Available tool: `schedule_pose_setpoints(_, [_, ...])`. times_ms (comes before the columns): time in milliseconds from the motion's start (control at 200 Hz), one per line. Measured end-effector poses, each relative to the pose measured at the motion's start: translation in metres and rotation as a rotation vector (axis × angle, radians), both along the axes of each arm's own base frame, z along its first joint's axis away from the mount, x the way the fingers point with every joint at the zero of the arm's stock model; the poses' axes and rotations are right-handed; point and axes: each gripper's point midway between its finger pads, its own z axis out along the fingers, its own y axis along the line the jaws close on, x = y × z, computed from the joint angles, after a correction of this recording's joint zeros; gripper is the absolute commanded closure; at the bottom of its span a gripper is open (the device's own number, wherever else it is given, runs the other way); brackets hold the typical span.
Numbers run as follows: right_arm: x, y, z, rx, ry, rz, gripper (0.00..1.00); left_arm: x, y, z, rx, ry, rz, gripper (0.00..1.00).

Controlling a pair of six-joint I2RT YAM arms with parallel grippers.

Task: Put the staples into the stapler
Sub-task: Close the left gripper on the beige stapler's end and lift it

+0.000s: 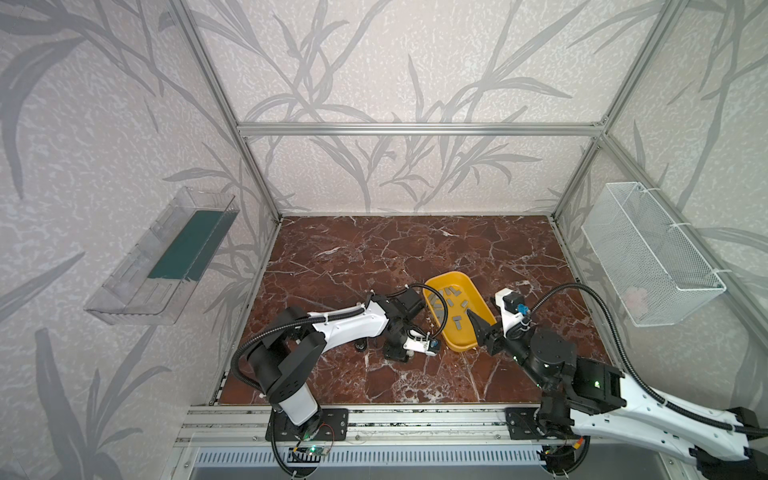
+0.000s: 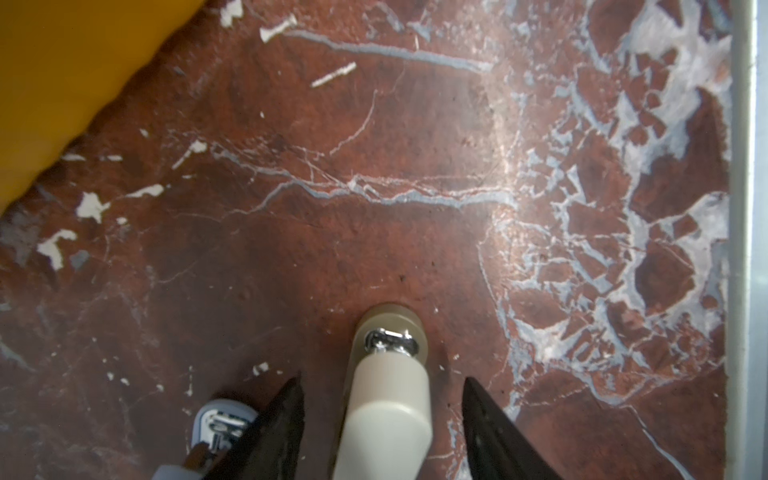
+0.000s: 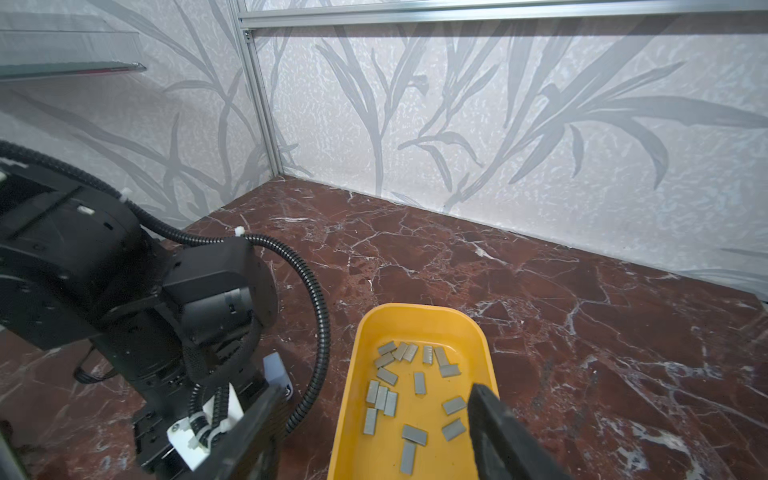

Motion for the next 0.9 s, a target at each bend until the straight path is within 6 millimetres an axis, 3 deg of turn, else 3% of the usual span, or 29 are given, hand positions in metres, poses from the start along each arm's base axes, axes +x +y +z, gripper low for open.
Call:
schedule_pose_setpoints(110, [0.005,0.002,0.004,-0.024,-0.017,-0.019,0.32,0.005,-0.009,0.006,-0.019,-0.015,0.000,0.42])
schedule_pose_setpoints(290, [0.017,0.024,0.005,-0.103,0.001,-0.032,0.32,0.004,-0.011,0.006,-0.007,-0.035,-0.017,0.49])
schedule_pose_setpoints(440, [0.019,0.030,-0.009,-0.159,0.022,-0.031,0.32,0.003,-0.011,0.006,0.000,-0.043,-0.029,0.65])
schedule_pose_setpoints(615, [0.018,0.027,-0.005,-0.148,0.017,-0.031,0.31,0.001,-0.009,0.004,0.011,-0.033,-0.031,0.77])
schedule_pose_setpoints(725, [0.017,0.023,0.002,-0.121,0.005,-0.033,0.31,0.000,-0.009,0.004,0.015,-0.030,-0.034,1.00])
schedule_pose_setpoints(900, [0.016,0.017,0.011,-0.088,-0.011,-0.046,0.29,0.002,-0.008,0.009,0.019,-0.029,-0.036,1.00])
